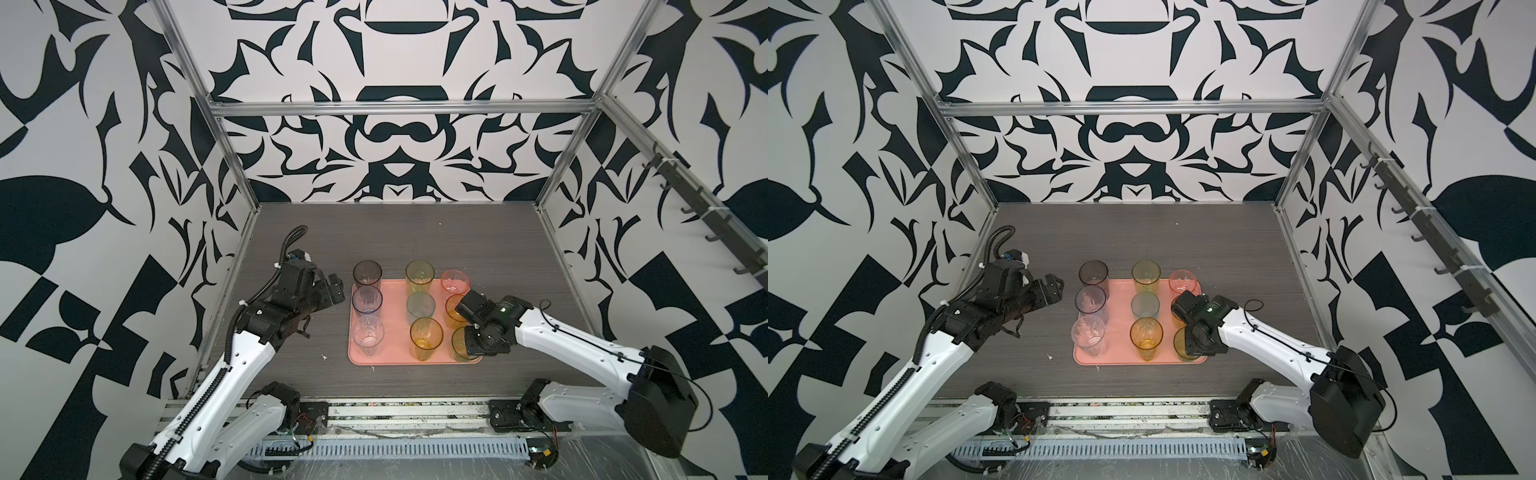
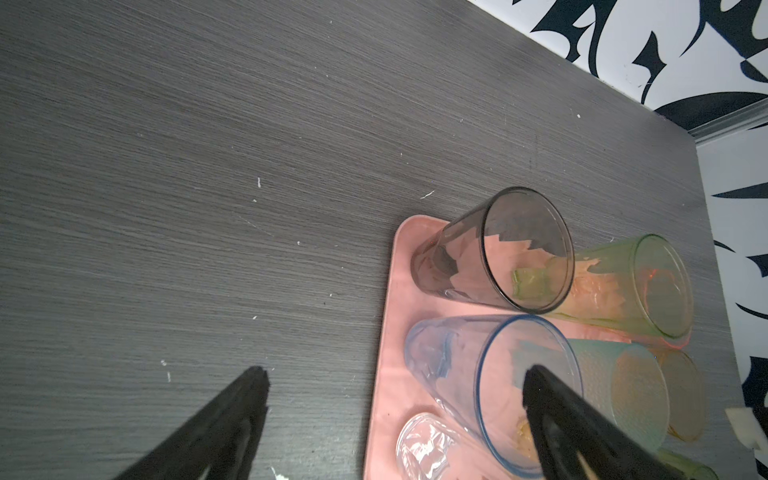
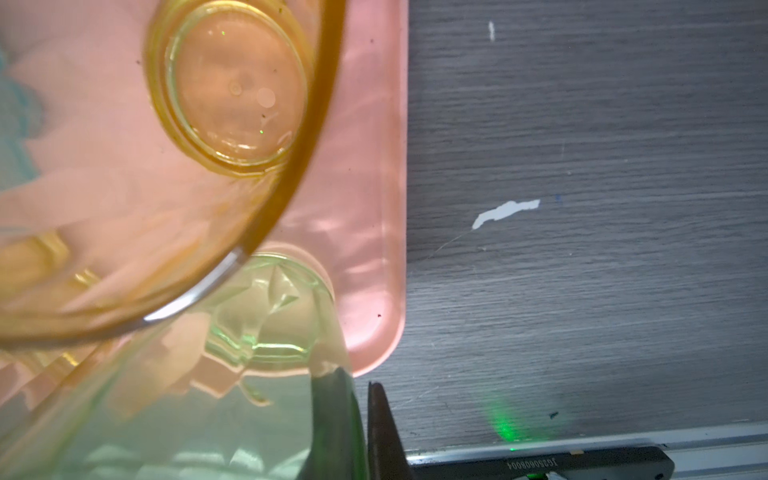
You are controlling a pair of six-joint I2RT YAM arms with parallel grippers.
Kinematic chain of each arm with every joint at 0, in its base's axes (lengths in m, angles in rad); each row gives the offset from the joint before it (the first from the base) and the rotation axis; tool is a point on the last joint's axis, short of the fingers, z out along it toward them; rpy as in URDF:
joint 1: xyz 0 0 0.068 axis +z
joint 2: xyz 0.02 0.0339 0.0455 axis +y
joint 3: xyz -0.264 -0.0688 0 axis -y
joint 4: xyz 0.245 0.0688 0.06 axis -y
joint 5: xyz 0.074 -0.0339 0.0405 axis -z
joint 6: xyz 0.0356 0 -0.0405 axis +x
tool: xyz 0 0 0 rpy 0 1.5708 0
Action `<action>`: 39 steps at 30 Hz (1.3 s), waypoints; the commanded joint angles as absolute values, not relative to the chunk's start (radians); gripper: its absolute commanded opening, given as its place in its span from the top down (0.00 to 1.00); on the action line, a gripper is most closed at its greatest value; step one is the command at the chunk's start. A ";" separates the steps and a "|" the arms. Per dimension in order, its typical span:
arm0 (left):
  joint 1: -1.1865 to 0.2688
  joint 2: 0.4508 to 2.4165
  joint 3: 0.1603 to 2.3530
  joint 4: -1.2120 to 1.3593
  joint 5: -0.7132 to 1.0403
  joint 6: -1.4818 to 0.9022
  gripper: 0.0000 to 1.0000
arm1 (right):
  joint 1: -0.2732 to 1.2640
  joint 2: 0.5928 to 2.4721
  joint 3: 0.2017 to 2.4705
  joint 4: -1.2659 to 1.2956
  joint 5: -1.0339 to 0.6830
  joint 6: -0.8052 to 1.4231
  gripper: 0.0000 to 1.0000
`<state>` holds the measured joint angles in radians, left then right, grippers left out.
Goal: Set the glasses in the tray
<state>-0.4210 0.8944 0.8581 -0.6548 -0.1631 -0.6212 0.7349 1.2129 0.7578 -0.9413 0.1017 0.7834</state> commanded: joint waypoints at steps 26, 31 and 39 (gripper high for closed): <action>-0.419 0.878 0.973 -0.662 -0.352 -0.574 0.00 | 0.725 1.138 1.114 -1.068 0.399 0.604 0.37; -0.418 0.853 0.975 -0.592 -0.502 -0.534 0.01 | 0.689 1.120 1.143 -0.946 0.525 0.527 0.31; -0.418 0.828 0.864 -0.328 -0.696 -0.367 0.01 | 0.460 1.017 1.002 -0.578 0.378 0.303 0.19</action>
<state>-0.4210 0.8333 0.9115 -0.4641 -0.5838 -0.4583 0.5205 1.0534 1.0443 -0.7540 0.4252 0.4141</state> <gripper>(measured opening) 0.994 0.799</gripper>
